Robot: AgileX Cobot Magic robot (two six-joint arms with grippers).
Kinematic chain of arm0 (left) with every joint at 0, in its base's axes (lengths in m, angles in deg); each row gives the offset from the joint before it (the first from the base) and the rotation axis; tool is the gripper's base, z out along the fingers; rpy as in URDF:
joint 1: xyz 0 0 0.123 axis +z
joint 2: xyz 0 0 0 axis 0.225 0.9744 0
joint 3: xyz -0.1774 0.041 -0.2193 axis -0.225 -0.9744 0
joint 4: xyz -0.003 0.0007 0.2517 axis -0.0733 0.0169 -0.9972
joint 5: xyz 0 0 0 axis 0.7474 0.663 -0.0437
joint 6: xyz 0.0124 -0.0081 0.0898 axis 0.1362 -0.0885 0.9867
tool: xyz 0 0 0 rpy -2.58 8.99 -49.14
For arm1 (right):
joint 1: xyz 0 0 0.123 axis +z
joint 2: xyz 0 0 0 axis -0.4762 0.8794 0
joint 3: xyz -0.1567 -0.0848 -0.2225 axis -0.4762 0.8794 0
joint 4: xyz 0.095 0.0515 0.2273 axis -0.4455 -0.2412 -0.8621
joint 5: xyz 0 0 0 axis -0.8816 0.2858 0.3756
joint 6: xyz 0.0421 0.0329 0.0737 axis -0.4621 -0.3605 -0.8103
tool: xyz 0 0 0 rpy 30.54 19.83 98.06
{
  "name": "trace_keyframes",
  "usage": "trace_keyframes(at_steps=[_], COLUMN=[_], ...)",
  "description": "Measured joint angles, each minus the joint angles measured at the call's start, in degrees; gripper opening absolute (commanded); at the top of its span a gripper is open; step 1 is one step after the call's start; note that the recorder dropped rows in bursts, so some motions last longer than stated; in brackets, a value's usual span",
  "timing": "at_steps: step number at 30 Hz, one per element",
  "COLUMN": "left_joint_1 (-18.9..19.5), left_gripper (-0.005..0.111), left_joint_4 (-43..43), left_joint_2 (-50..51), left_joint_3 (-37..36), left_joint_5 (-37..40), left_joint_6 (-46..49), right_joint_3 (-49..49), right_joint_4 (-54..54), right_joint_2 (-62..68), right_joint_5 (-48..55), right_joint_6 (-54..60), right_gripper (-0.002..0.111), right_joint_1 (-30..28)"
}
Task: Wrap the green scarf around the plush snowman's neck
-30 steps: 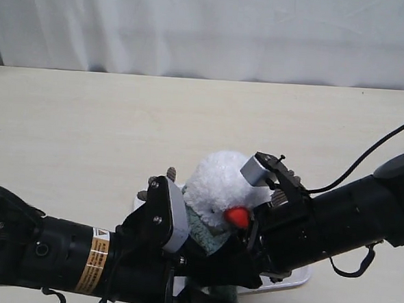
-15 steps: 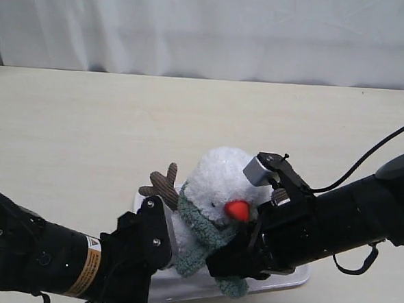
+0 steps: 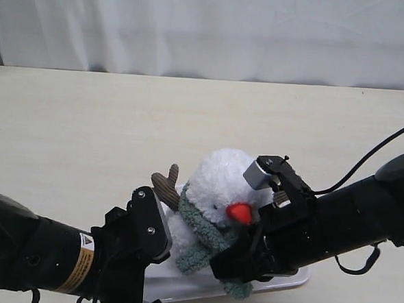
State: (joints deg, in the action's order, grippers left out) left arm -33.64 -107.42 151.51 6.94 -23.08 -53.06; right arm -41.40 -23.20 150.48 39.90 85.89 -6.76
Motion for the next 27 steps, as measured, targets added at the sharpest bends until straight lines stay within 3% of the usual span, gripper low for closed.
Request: trace_keyframes(at_steps=[5, 12, 14, 18, 27], left_joint_1=[0.0, 0.0, 0.0, 0.0, 0.0], left_gripper=[0.074, 0.074, 0.074, 0.074, 0.074], left_joint_4=[-7.8, -10.5, -10.5, -10.7, -10.7], left_joint_2=[-2.0, -6.2, -7.6, -10.4, -15.2], left_joint_3=[0.0, -0.1, -0.1, -0.1, -0.7], left_joint_5=[-1.2, -1.3, -1.3, 0.9, 4.1], left_joint_6=[-7.9, -10.9, -11.0, -11.8, -12.7], right_joint_3=[0.0, 0.0, 0.0, 0.0, 0.0], right_joint_4=[3.6, 5.0, 5.3, 8.8, 26.3], right_joint_2=[0.0, 0.0, 0.0, 0.0, 0.0], right_joint_5=[-2.3, -2.4, -2.5, -2.9, -3.3], right_joint_6=[0.0, 0.0, -0.3, -4.9, -28.0], right_gripper=[0.007, 0.044, 0.049, 0.05, 0.05], right_joint_1=[0.0, 0.0, 0.0, 0.0, 0.0])
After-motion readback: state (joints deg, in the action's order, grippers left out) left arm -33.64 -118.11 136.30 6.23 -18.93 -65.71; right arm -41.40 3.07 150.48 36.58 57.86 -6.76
